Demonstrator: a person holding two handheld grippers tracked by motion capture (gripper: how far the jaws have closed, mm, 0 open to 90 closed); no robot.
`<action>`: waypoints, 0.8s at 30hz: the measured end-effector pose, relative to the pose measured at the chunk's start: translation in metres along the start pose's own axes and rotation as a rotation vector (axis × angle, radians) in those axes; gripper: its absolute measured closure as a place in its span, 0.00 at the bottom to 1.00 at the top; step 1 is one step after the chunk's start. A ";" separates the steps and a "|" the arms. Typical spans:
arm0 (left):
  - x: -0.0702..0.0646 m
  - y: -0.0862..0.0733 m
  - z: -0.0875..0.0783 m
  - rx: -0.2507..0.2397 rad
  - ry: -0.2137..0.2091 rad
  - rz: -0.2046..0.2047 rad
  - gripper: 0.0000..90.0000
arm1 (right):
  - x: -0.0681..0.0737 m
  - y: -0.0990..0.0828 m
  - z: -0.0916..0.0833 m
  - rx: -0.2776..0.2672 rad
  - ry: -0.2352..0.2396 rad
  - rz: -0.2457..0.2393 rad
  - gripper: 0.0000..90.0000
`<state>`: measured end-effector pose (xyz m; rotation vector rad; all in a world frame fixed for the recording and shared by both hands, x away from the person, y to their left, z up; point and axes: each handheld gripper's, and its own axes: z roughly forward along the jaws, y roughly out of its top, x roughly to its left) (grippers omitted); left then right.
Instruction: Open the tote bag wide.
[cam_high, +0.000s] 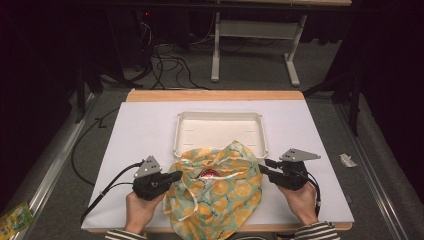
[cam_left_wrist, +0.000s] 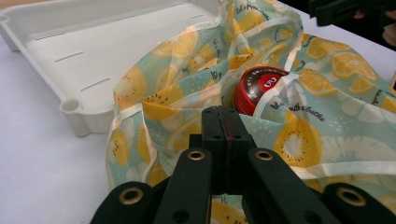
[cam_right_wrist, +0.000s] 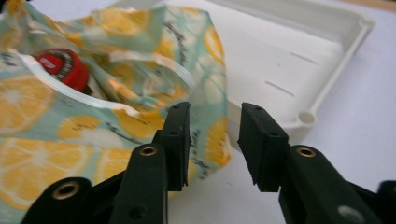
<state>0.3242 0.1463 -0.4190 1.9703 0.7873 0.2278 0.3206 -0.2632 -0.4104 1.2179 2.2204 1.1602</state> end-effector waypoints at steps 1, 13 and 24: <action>-0.001 -0.001 0.000 0.003 0.006 0.004 1.00 | 0.003 0.002 -0.001 -0.003 0.000 -0.006 0.70; -0.009 -0.007 -0.006 0.046 0.057 0.034 0.94 | 0.042 0.023 0.020 0.035 0.080 -0.125 0.61; -0.014 -0.014 -0.002 0.073 0.132 -0.006 0.56 | 0.041 0.015 0.050 0.159 0.084 -0.141 0.58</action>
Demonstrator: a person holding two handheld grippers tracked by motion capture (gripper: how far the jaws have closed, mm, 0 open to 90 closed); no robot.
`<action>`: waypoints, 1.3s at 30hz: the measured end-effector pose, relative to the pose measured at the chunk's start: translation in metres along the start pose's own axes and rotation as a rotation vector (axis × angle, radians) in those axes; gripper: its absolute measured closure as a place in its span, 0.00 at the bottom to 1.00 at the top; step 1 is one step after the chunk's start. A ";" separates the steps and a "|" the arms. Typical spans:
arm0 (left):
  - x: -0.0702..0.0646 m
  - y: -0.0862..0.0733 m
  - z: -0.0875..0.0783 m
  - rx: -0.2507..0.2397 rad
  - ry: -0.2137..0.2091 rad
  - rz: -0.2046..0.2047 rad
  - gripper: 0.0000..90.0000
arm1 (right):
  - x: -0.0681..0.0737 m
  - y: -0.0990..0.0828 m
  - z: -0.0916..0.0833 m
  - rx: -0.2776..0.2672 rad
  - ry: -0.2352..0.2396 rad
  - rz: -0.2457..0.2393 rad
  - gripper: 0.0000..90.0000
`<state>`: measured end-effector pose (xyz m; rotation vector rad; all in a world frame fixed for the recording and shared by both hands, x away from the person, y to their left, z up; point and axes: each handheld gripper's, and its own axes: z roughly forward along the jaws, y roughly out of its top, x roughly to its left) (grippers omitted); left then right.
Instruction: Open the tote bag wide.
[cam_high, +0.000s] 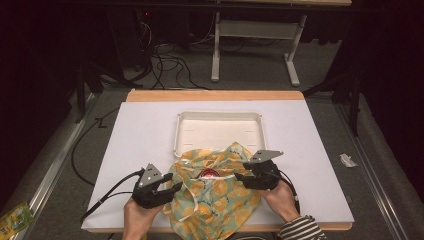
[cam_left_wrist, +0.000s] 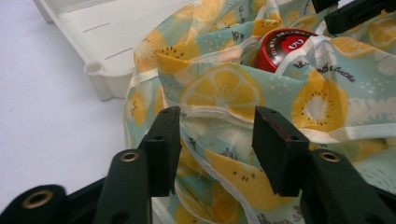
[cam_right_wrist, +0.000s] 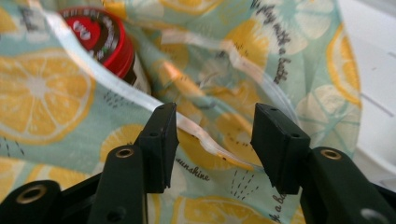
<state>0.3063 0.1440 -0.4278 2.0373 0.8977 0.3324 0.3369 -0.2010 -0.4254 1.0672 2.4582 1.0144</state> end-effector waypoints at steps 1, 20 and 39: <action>0.000 0.000 0.001 0.003 0.001 -0.003 0.55 | 0.000 -0.001 0.001 0.009 0.002 -0.004 0.60; -0.003 -0.007 0.017 0.066 0.016 -0.051 0.44 | -0.002 -0.012 -0.014 -0.019 0.028 -0.059 1.00; 0.001 -0.007 0.031 0.092 0.017 -0.057 0.69 | -0.036 -0.050 -0.074 -0.153 -0.039 0.063 1.00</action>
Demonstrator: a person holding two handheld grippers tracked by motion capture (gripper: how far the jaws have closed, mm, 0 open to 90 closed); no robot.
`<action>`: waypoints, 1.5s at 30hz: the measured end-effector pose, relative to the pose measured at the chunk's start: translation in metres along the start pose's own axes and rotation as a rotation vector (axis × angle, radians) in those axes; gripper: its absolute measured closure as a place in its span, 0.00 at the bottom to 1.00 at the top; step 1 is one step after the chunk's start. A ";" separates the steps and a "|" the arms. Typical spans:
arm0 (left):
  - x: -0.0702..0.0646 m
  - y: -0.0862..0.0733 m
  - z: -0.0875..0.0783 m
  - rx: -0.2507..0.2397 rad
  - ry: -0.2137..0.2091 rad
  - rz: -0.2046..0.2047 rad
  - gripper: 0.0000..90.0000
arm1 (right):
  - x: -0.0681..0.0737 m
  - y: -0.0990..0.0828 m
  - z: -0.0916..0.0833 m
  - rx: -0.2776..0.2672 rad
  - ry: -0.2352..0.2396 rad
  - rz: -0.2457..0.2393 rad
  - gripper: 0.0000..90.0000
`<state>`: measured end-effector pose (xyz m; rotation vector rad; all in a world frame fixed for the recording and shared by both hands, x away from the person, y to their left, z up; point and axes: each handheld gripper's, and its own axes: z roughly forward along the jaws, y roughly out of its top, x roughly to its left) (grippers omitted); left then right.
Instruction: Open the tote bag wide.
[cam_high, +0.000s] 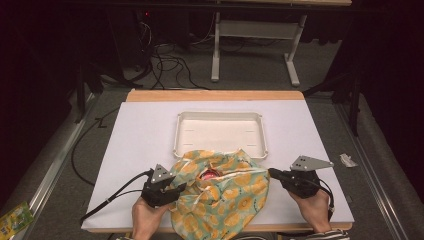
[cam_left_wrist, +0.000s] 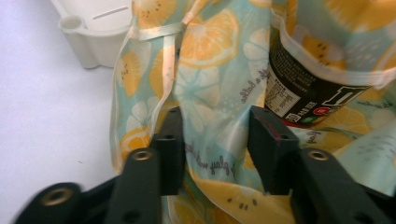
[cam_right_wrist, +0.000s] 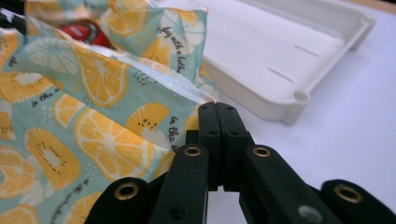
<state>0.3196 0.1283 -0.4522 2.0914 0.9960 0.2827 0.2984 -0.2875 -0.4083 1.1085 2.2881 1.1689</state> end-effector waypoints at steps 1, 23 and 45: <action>0.000 0.000 0.000 -0.001 -0.003 0.001 0.73 | -0.002 -0.004 0.001 0.012 -0.006 0.007 1.00; 0.003 0.005 -0.010 -0.072 -0.067 0.012 0.99 | 0.001 0.000 0.031 0.094 -0.026 0.039 0.82; 0.005 0.008 -0.014 -0.087 -0.093 0.004 0.99 | 0.022 0.036 0.076 0.184 -0.070 -0.105 0.49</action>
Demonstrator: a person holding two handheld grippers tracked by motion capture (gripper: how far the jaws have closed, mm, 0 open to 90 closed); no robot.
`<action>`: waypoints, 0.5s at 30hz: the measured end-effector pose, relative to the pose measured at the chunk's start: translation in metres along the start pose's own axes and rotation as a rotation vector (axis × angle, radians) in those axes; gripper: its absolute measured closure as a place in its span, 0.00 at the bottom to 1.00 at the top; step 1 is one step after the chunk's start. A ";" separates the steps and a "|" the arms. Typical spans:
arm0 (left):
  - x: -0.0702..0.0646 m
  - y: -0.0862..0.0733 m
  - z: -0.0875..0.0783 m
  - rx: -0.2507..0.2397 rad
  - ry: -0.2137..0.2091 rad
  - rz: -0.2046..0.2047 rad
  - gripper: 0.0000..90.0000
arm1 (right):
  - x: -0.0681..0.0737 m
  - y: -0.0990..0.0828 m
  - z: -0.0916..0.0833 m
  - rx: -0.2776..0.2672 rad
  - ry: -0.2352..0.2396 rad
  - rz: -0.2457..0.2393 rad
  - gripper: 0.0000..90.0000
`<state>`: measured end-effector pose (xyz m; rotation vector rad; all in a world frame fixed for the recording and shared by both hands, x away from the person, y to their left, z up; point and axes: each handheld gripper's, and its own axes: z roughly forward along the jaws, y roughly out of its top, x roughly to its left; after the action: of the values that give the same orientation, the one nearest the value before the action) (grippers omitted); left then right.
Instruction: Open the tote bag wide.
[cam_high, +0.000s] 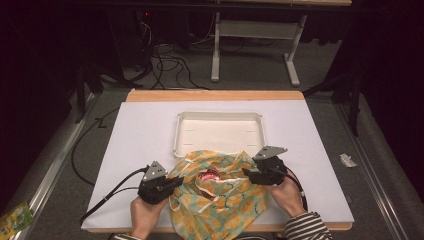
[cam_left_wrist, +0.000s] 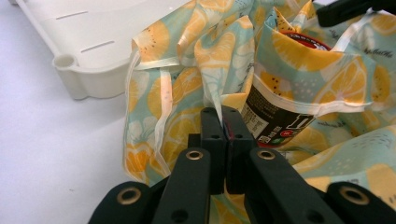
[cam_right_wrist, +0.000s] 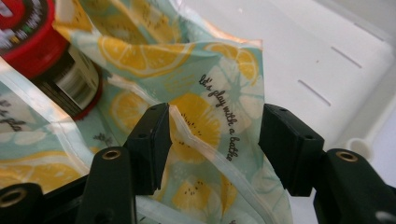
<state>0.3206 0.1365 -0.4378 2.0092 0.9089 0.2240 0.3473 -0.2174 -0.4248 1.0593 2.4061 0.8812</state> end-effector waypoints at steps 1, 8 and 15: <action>0.000 0.000 0.000 0.000 -0.002 0.000 0.99 | 0.000 -0.001 0.003 0.009 -0.001 -0.010 0.49; 0.000 0.000 0.000 0.001 -0.002 0.002 0.99 | 0.001 -0.004 0.018 0.073 0.022 -0.035 0.82; 0.000 0.000 0.001 0.001 -0.004 0.003 0.99 | 0.002 -0.002 0.019 0.082 0.053 -0.041 1.00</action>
<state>0.3207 0.1362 -0.4382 2.0113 0.9038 0.2215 0.3555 -0.2098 -0.4405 1.0235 2.5182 0.8134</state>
